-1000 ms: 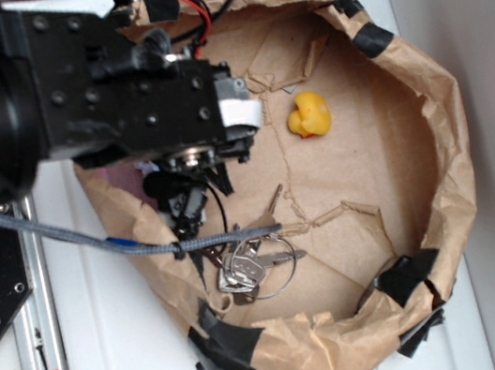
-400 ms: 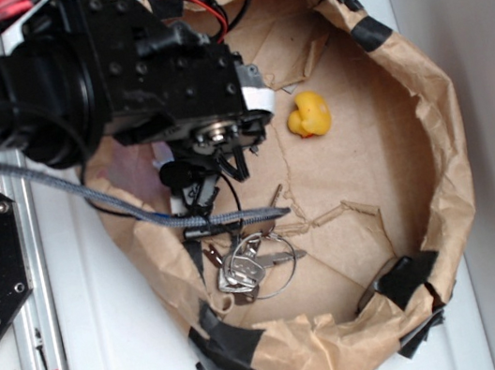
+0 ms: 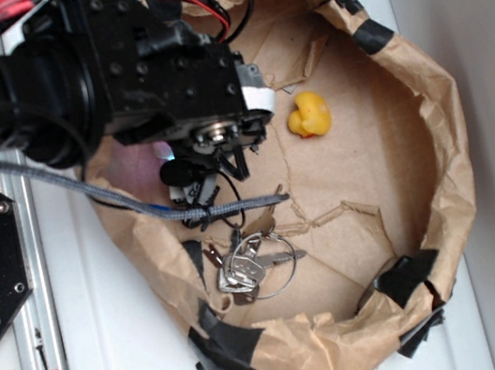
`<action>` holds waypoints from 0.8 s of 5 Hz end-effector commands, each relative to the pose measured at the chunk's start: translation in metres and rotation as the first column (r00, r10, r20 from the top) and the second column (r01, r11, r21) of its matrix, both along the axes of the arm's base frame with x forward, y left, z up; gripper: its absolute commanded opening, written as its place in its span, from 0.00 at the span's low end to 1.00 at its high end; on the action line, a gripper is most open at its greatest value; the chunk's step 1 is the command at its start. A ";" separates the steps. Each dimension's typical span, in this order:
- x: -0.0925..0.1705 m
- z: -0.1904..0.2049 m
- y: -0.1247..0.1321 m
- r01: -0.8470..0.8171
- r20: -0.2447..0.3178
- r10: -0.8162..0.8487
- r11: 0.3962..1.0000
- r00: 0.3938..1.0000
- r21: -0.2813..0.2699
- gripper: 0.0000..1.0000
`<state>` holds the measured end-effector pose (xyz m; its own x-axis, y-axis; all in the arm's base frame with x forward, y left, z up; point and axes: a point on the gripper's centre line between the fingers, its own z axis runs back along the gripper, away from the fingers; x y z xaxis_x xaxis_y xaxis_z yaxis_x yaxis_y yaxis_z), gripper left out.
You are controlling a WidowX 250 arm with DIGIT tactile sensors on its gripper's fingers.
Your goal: Grab the white paper.
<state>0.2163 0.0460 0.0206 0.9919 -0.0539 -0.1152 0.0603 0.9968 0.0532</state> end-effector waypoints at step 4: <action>0.054 0.123 -0.027 -0.026 0.246 0.048 0.995 0.968 -0.093 0.00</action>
